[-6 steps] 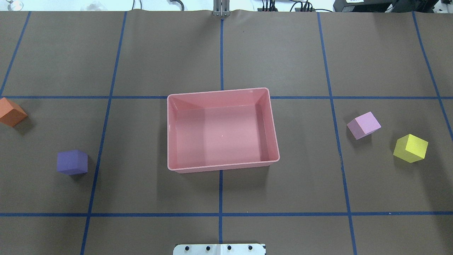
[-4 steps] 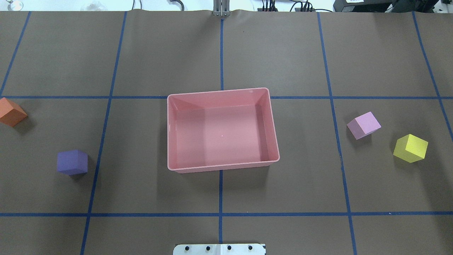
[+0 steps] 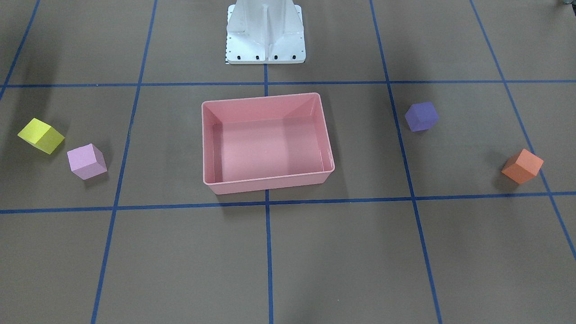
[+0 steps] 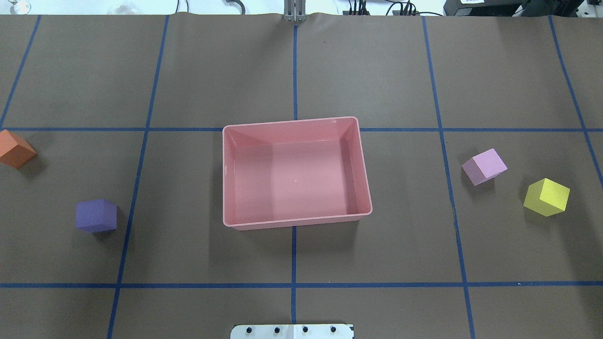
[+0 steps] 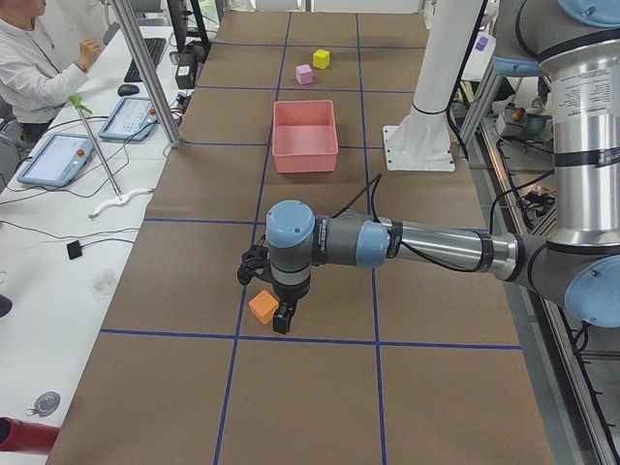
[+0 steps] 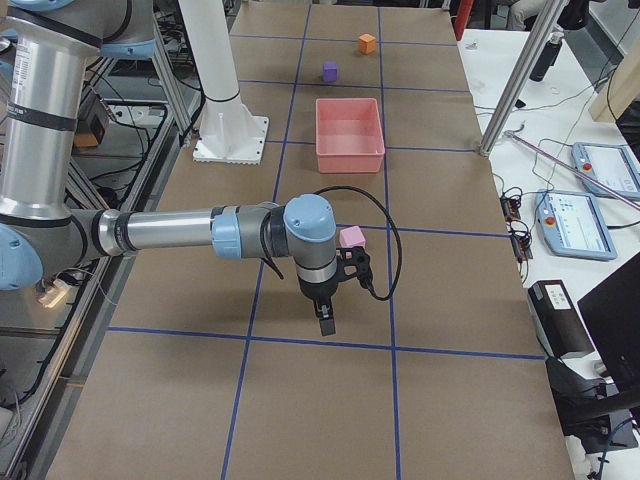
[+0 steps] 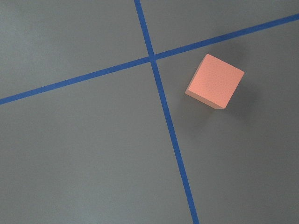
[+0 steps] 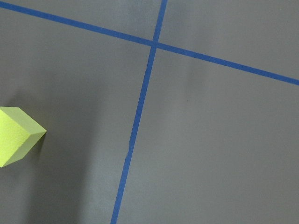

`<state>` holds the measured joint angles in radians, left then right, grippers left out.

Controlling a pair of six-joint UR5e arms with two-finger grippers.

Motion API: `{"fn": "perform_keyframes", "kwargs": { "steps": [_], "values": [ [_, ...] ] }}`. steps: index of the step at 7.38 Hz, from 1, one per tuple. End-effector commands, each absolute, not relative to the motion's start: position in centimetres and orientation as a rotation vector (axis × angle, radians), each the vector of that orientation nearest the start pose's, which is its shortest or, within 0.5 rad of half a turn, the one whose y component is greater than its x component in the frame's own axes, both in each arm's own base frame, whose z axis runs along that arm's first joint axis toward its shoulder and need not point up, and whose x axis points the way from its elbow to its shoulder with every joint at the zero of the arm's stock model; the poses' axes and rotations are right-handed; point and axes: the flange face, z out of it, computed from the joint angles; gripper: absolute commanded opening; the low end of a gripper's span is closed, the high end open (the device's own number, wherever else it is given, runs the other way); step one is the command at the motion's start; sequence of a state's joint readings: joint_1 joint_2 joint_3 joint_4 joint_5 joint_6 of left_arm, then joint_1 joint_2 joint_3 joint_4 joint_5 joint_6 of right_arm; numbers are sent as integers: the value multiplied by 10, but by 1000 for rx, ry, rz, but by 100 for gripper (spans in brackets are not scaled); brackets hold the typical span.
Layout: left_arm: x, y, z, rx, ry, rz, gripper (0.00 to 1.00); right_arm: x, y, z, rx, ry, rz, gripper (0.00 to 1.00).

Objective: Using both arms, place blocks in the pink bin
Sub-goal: 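Move the left gripper toward the orange cube while the right gripper approaches the lavender cube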

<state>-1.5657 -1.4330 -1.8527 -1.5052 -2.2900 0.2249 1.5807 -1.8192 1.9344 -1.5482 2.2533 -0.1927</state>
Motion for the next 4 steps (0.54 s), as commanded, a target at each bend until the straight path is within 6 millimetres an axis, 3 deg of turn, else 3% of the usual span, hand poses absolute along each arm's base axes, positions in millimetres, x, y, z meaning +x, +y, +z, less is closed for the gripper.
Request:
{"fn": "perform_keyframes", "kwargs": {
  "steps": [1, 2, 3, 4],
  "values": [
    [-56, -486, 570, 190, 729, 267, 100, 45, -419, 570, 245, -749, -255, 100],
    [-50, -489, 584, 162, 796, 256, 100, 35, -437, 552, 269, -756, -272, 100],
    [-46, -497, 601, 139, 853, 249, 100, 21, -444, 553, 236, -792, -240, 100],
    [-46, -500, 597, 180, 852, 267, 100, -9, -452, 540, 290, -802, -331, 100]
  ]
}}
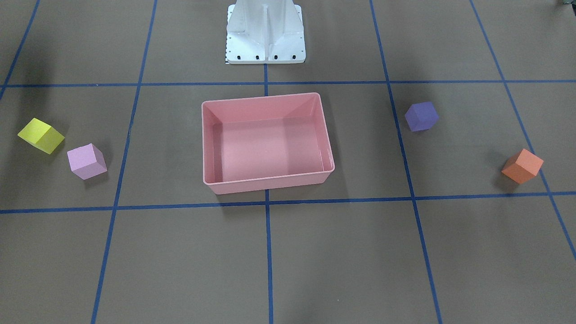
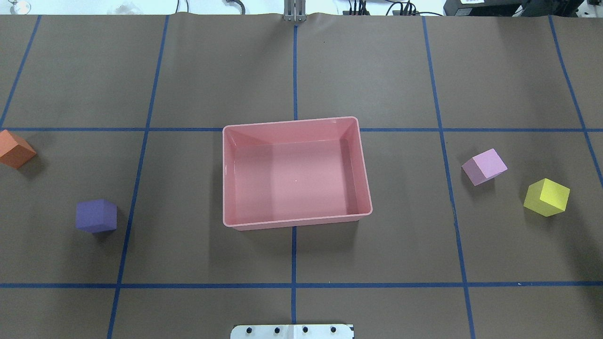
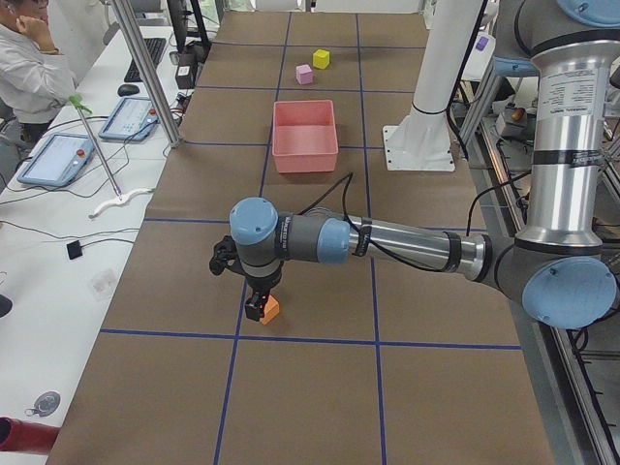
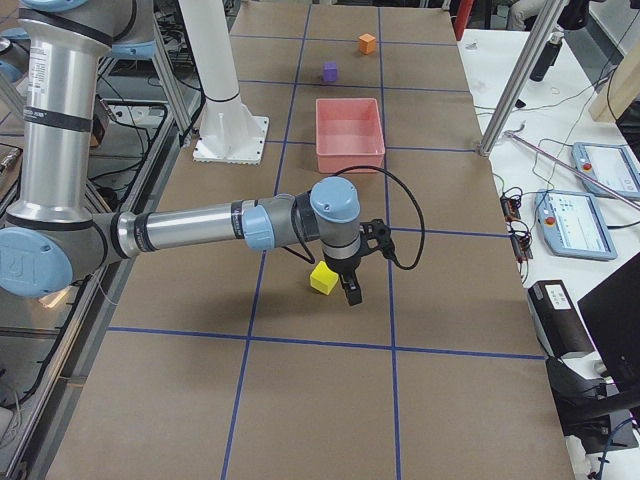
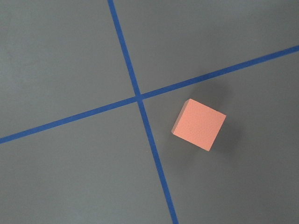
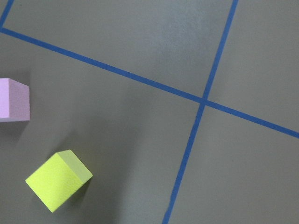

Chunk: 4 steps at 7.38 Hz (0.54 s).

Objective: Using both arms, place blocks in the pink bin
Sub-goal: 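Move the left gripper toward the orange cube while the right gripper approaches the lavender cube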

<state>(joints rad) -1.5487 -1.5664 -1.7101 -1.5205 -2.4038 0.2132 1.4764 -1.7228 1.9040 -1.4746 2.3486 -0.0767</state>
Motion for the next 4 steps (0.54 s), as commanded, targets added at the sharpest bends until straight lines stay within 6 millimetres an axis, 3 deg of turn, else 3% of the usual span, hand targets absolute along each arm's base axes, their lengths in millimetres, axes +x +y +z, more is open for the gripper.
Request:
{"fn": "perform_keyframes", "kwargs": {
  "steps": [1, 3, 4],
  "values": [
    [-45, -502, 594, 223, 848, 285, 100, -40, -454, 540, 279, -812, -377, 100],
    [4, -515, 613, 198, 845, 383, 100, -83, -473, 511, 256, -835, -357, 100],
    [6, -517, 633, 262, 839, 418, 100, -102, -477, 501, 252, -824, -355, 100]
  ]
}}
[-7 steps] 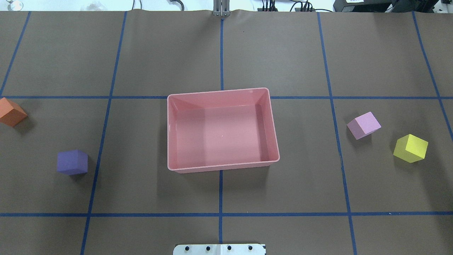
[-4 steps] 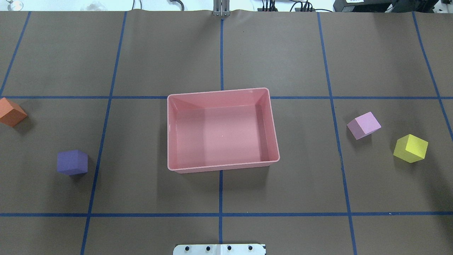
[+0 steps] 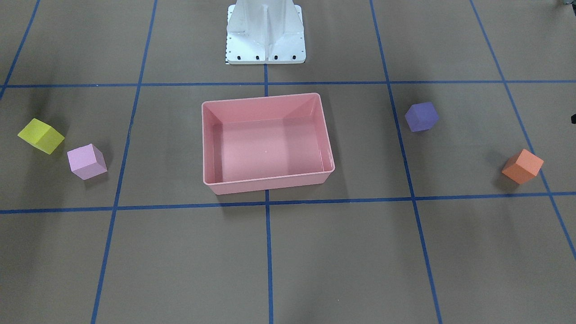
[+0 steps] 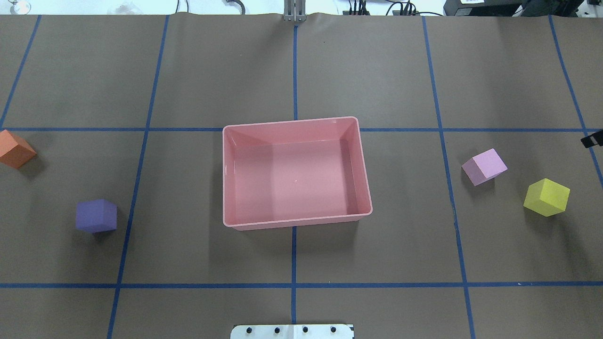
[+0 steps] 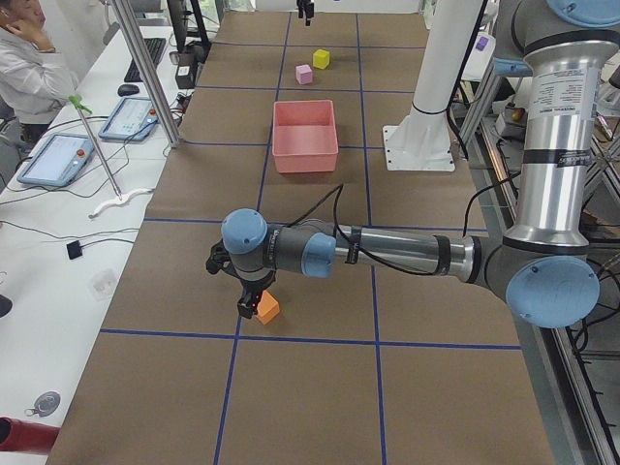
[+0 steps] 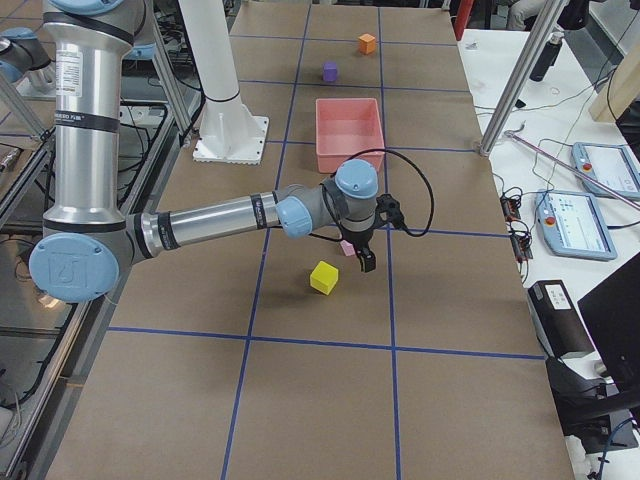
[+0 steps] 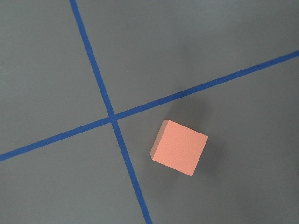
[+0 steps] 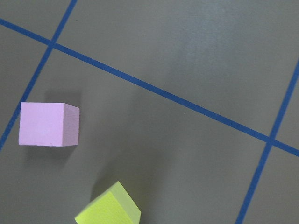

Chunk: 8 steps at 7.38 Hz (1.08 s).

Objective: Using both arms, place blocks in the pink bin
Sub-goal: 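Move the left gripper toward the orange cube while the right gripper approaches the lavender cube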

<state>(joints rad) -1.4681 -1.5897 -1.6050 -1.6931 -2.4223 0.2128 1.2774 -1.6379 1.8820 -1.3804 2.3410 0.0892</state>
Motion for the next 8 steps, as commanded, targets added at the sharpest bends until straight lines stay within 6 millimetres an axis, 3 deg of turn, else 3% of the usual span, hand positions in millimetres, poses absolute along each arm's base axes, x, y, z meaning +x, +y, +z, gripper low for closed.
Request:
{"fn": "perform_keyframes", "kwargs": {
  "steps": [1, 2, 3, 8],
  "values": [
    [10, -517, 662, 350, 829, 467, 100, -108, -479, 499, 255, -820, -366, 100],
    [32, -515, 678, 392, 832, 533, 100, -109, -478, 498, 255, -821, -369, 100],
    [55, -516, 677, 399, 833, 583, 100, -110, -478, 498, 254, -822, -369, 100],
    [98, -519, 672, 381, 840, 655, 100, -110, -478, 498, 254, -822, -369, 100]
  ]
}}
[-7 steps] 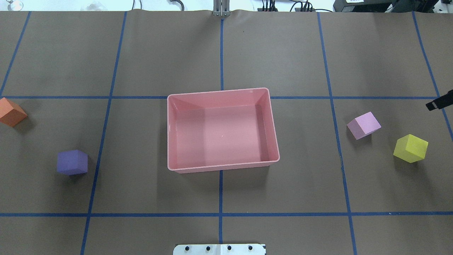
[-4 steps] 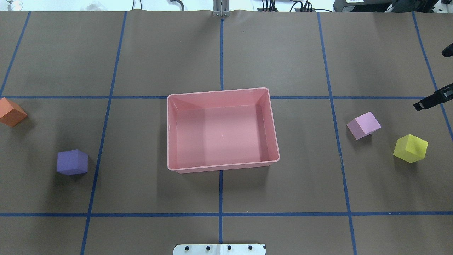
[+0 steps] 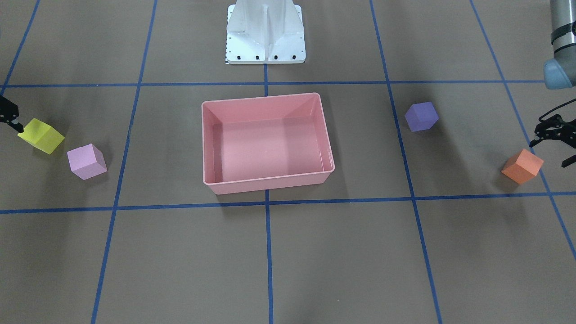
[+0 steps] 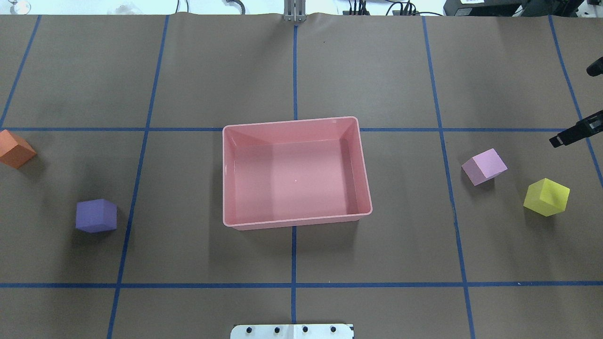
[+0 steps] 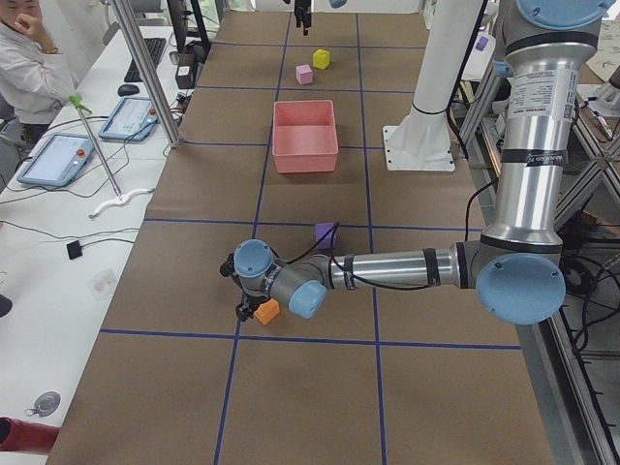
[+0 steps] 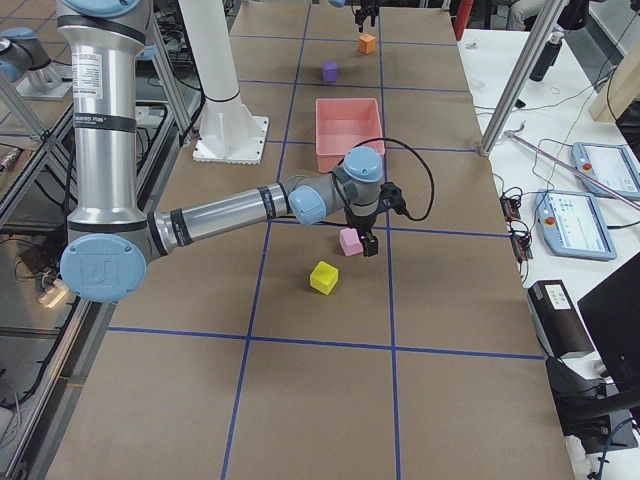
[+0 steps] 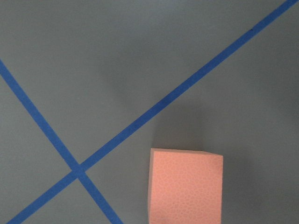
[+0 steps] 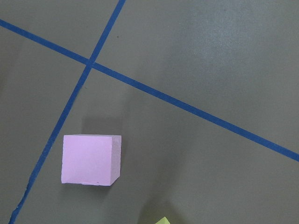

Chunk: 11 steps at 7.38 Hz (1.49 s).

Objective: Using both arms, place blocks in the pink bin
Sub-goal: 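Move the left gripper toward the orange cube while the right gripper approaches the lavender cube, then close the left gripper on the orange cube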

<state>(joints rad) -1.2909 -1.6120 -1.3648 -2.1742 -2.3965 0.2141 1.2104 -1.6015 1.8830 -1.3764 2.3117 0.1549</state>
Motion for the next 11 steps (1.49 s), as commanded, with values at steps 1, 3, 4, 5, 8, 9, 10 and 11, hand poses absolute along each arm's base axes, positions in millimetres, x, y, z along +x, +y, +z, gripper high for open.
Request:
{"fn": "perform_keyframes", "kwargs": {
  "steps": [1, 3, 4, 5, 8, 9, 10, 11],
  "values": [
    [106, -521, 674, 372, 838, 666, 100, -109, -478, 499, 252, -822, -368, 100],
    [117, -533, 683, 351, 840, 671, 100, -109, -477, 501, 249, -821, -367, 100],
    [121, -531, 687, 341, 840, 675, 100, -109, -477, 502, 247, -821, -366, 100],
    [126, -530, 687, 335, 842, 683, 99, -109, -477, 502, 247, -821, -366, 100],
    [136, -526, 696, 323, 798, 699, 58, -109, -475, 504, 245, -820, -366, 100],
    [137, -530, 687, 337, 801, 699, 49, -109, -475, 504, 243, -822, -367, 100],
    [139, -535, 661, 373, 809, 705, 45, -109, -475, 504, 243, -824, -366, 100],
    [140, -538, 632, 394, 820, 696, 45, -108, -474, 505, 243, -822, -367, 100]
  ]
}}
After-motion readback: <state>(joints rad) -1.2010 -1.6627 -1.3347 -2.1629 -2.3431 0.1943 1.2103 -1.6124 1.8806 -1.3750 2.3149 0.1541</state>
